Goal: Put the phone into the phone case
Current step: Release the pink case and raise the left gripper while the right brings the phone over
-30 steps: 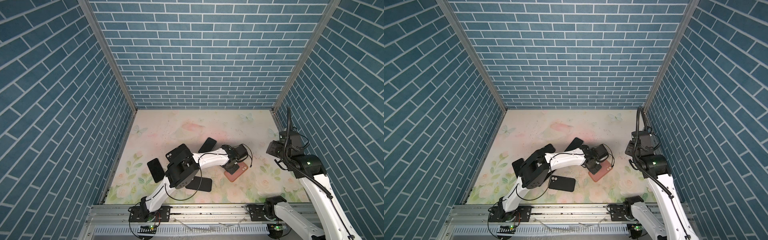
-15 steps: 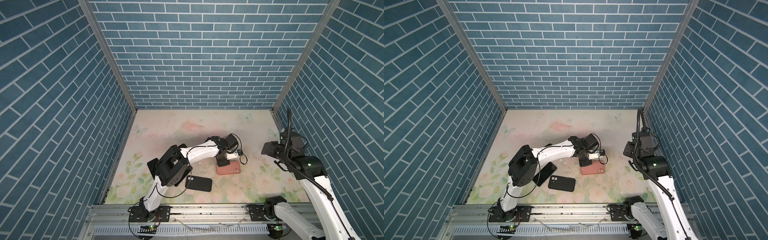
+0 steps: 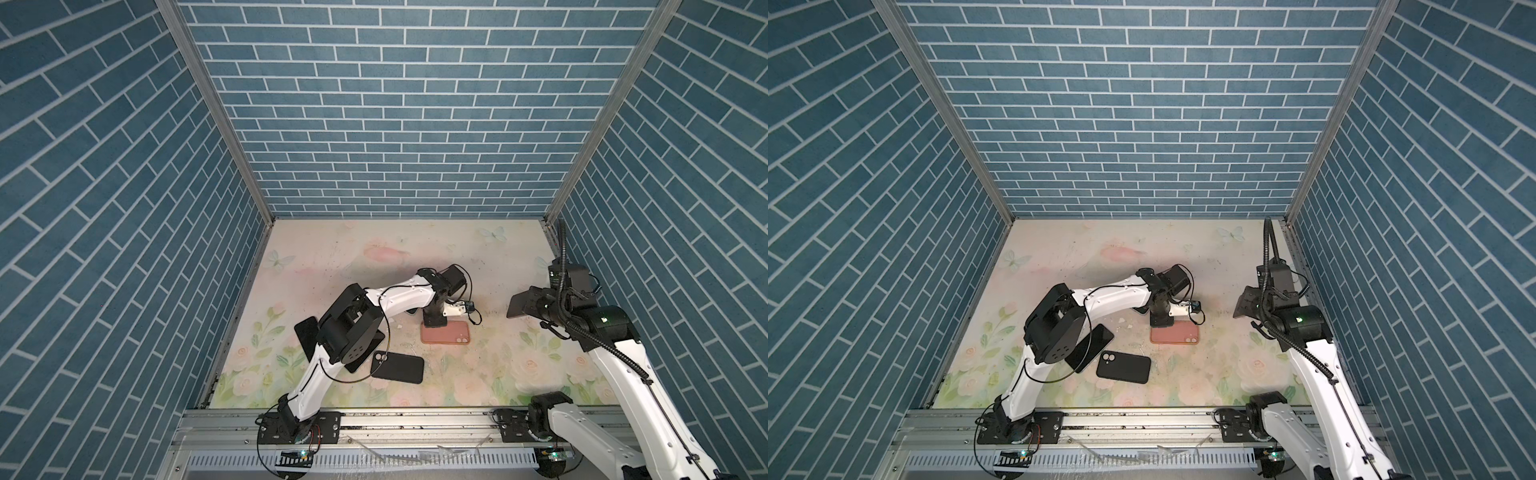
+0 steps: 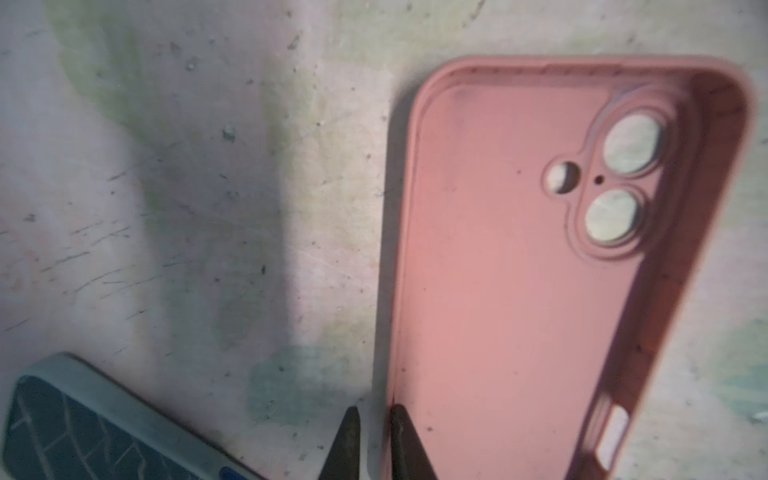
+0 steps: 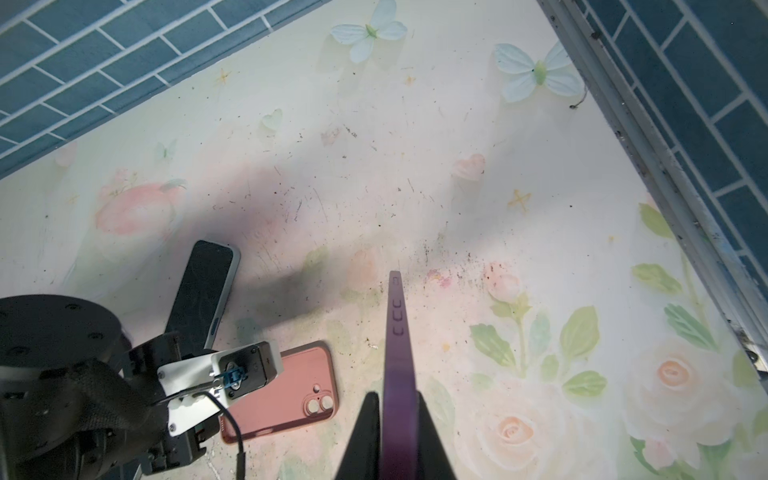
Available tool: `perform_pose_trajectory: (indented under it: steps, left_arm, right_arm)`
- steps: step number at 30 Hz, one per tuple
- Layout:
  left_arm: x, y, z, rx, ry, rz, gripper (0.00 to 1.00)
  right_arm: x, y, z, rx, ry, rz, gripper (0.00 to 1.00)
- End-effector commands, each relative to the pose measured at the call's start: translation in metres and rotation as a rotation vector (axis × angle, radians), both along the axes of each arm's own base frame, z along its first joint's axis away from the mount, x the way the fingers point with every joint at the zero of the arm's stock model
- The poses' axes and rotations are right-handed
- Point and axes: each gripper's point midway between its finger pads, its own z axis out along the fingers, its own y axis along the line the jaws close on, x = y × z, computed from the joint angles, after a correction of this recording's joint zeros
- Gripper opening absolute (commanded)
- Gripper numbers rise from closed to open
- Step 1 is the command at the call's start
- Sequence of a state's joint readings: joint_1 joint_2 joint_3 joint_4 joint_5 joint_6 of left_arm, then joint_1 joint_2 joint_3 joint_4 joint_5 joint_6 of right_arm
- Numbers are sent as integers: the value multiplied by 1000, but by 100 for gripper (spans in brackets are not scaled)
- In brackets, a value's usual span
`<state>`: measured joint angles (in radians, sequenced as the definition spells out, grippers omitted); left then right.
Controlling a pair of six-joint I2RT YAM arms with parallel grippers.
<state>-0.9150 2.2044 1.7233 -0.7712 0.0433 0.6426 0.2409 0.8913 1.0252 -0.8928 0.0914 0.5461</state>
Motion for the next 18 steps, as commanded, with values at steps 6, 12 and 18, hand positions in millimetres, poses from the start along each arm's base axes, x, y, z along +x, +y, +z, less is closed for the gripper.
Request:
perform_pose_trajectory:
  steps: [6,12,18]
  left_arm:
    - [42,10,51,-93,-150,182,50]
    - [64,40,141,-339,-289,424,76]
    - [49,94,197,-599,-250,708,91]
  right_arm:
    - [15,26,21,109,-85,100,0]
    - [19,71,24,256,-87,311,0]
    - [24,102,16,416,-91,405,0]
